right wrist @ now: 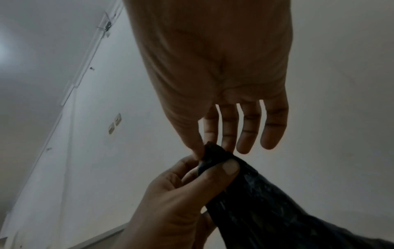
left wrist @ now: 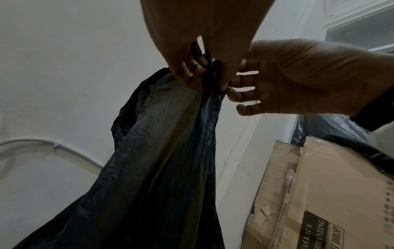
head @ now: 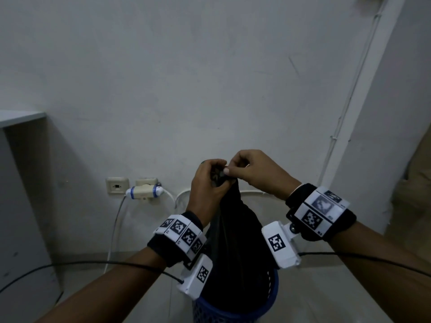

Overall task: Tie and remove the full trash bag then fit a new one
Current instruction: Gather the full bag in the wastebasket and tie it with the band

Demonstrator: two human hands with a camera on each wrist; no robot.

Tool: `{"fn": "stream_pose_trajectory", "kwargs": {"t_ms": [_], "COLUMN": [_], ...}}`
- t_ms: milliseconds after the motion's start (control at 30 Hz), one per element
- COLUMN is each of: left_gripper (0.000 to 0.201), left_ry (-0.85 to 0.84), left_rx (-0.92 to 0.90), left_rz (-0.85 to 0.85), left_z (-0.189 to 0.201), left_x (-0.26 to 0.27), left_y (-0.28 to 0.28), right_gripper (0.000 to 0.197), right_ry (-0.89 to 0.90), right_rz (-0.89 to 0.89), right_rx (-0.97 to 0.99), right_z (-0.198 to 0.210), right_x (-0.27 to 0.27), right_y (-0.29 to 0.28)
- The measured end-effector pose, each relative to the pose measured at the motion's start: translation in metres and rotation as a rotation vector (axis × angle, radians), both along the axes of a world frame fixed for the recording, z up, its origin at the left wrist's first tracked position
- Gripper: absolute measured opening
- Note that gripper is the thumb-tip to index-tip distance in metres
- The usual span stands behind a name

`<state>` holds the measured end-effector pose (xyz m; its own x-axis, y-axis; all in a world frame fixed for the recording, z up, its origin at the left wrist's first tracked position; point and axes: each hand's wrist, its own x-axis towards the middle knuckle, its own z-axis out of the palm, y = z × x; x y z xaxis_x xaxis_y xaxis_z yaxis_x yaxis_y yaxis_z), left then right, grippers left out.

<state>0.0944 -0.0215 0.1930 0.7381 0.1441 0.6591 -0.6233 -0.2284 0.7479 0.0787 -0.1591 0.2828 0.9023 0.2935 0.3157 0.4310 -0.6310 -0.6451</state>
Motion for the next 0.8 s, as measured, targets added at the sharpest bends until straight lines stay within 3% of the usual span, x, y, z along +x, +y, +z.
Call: {"fn": "stream_pose_trajectory", "kwargs": {"t_ms": [100,333,500,667,767,800], "left_gripper": [0.05,0.063,0.064,0.063,0.067,0.06], "left_ry": [0.003,0.006,-0.001,0.039,-0.019,-0.047], "left_rx": [0.009,0.061,0.08,0.124,0.07,0.071], "left_rz": [0.017,-0.052,-0.059,-0.046,-0.042,-0.049], "left_z": [-0.001,-0.002,-0.004,-0.001,0.01,0.015], "left_x": [-0.001,-0.003,-0.004,-0.01,-0.012,-0.011], "left_y": [0.001,-0.002,-0.001,0.003,-0.001,-0.003], "right_gripper": [0.014,0.021,0.024,0.021,0.022,0.023], "right_ry": [-0.025,0.005,0.23,0.058,0.068,0.074], "right_rz": [-0.012,-0.047,-0.045,-0.026,0.007,0.021], "right_rx": [-0.003,0.09,0.237,0.226,0.206,0.177], "right_z": [0.0,0.001,0.0,0.007,0.021,0.024], "right_x": [0.002,0.0,0.001,0.001,0.001,0.0], "right_y": [-0.001,-0.001,-0.005,-0.005,0.0,0.002]}}
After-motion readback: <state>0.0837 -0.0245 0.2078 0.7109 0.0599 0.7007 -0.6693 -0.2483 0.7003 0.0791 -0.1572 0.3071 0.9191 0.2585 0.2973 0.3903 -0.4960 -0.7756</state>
